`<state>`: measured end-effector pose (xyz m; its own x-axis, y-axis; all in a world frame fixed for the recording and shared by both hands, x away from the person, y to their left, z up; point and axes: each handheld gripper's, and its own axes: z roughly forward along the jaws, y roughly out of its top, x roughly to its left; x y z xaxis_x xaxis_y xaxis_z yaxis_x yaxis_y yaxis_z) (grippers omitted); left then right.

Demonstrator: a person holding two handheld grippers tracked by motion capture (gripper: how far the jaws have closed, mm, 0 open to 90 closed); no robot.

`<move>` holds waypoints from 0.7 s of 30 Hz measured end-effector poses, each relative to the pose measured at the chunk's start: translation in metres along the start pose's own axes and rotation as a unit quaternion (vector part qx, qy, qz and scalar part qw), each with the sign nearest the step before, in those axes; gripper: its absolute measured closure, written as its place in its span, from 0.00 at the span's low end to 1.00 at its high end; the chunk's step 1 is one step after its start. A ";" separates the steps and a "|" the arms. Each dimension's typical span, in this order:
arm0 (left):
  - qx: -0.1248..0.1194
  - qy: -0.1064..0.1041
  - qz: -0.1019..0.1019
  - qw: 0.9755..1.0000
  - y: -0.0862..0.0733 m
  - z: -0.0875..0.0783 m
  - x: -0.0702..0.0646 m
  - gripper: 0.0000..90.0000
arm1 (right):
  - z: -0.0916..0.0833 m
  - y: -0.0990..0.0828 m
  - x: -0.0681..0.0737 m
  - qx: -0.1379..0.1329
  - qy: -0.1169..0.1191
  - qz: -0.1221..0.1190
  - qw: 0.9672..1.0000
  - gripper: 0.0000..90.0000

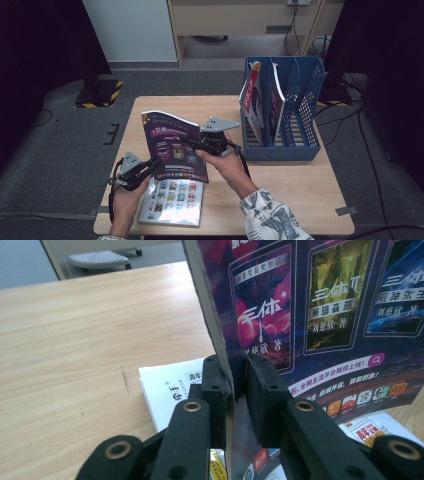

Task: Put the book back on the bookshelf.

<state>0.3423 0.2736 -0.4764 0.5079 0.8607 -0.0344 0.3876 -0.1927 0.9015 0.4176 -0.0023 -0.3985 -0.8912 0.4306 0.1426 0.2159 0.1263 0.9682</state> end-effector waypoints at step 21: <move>-0.014 0.009 0.012 1.000 0.001 -0.004 0.000 0.92 | -0.003 0.015 0.004 -0.010 0.010 -0.014 1.000 0.82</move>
<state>0.3396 0.2758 -0.4739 0.5019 0.8649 -0.0054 0.3540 -0.1997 0.9137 0.4163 -0.0010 -0.3824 -0.9050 0.4084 0.1193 0.1829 0.1203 0.9757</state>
